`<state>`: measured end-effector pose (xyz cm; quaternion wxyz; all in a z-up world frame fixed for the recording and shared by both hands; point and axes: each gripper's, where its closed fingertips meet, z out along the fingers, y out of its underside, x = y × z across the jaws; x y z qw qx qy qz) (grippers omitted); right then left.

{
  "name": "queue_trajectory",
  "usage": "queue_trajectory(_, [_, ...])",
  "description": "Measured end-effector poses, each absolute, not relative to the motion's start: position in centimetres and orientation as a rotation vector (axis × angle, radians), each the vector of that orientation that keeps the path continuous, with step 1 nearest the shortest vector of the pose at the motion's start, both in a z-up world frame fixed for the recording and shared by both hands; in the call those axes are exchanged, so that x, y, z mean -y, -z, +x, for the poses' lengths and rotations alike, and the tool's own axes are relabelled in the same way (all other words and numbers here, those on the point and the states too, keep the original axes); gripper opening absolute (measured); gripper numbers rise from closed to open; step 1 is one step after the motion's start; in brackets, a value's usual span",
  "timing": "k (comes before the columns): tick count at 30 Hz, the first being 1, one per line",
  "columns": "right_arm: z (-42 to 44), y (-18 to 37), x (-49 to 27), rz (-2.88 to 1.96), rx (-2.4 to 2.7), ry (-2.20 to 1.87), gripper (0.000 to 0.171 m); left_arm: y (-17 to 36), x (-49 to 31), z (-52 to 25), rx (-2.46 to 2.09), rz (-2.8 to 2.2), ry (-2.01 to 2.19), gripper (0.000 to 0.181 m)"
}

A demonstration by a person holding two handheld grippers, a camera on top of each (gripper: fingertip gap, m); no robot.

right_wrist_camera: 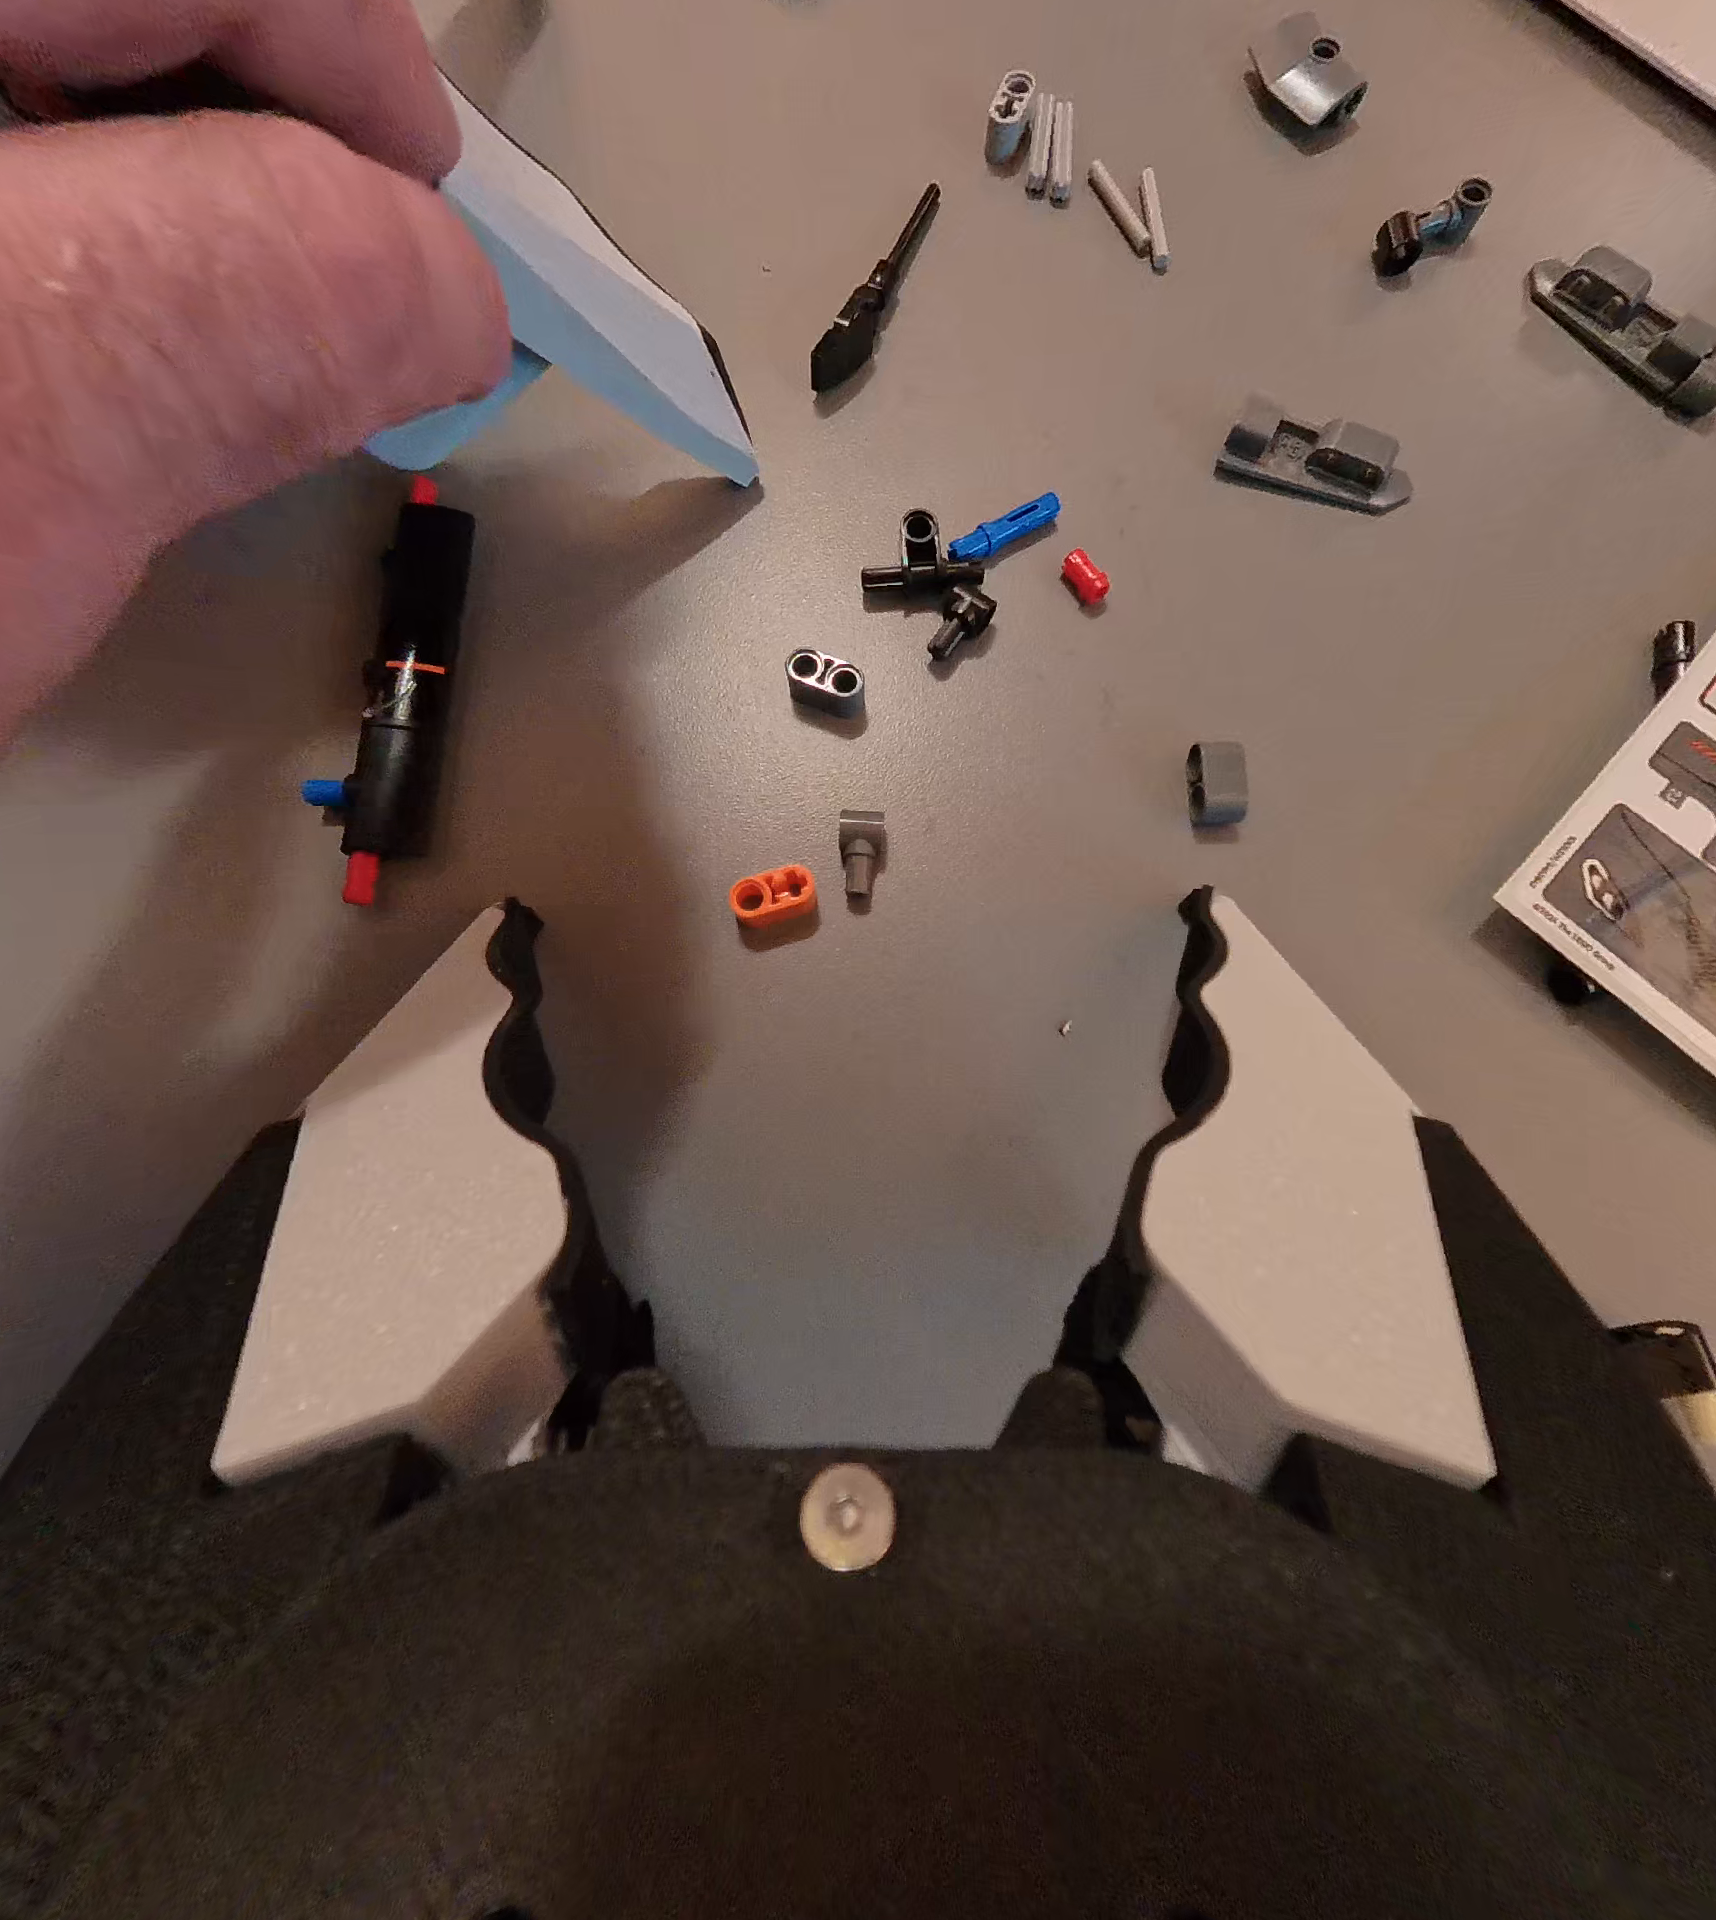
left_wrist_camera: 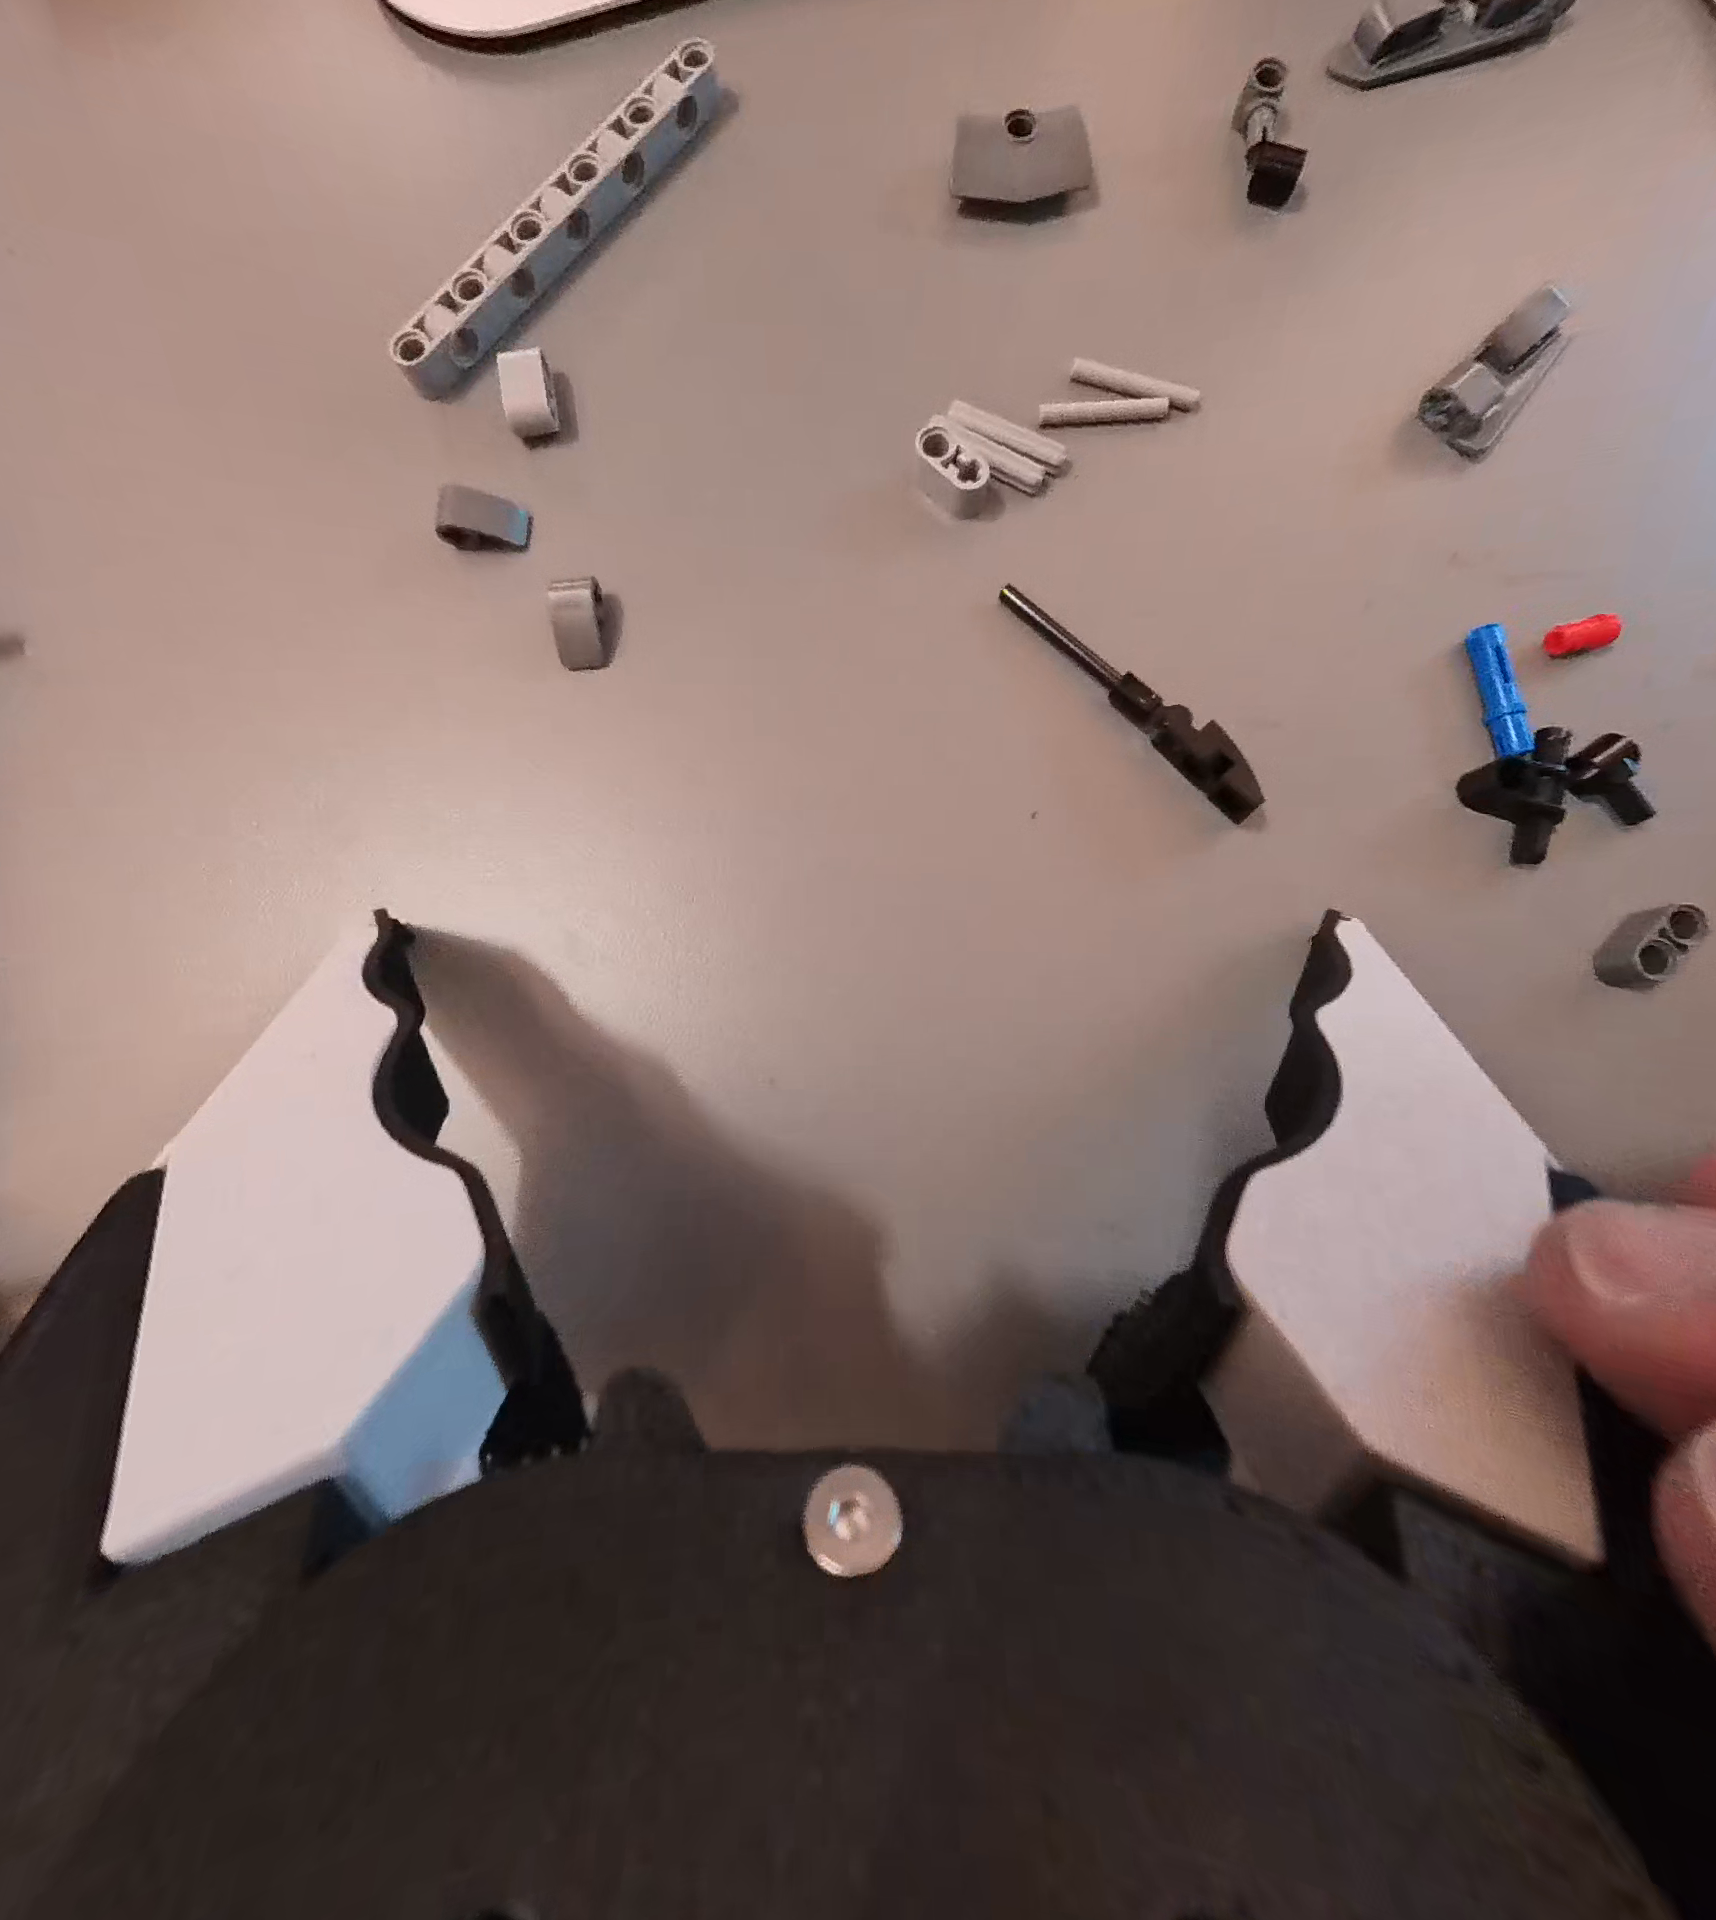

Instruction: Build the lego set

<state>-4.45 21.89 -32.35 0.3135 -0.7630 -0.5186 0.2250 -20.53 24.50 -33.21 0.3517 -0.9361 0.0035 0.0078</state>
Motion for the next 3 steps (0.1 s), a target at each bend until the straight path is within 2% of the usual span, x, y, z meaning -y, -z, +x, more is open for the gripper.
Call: queue_trajectory(3, [-4.46,32.35,-21.89,-2.012,1.367,-0.593,0.121,33.24,-24.48,-20.65,-0.005,-2.424,-0.018,0.158])
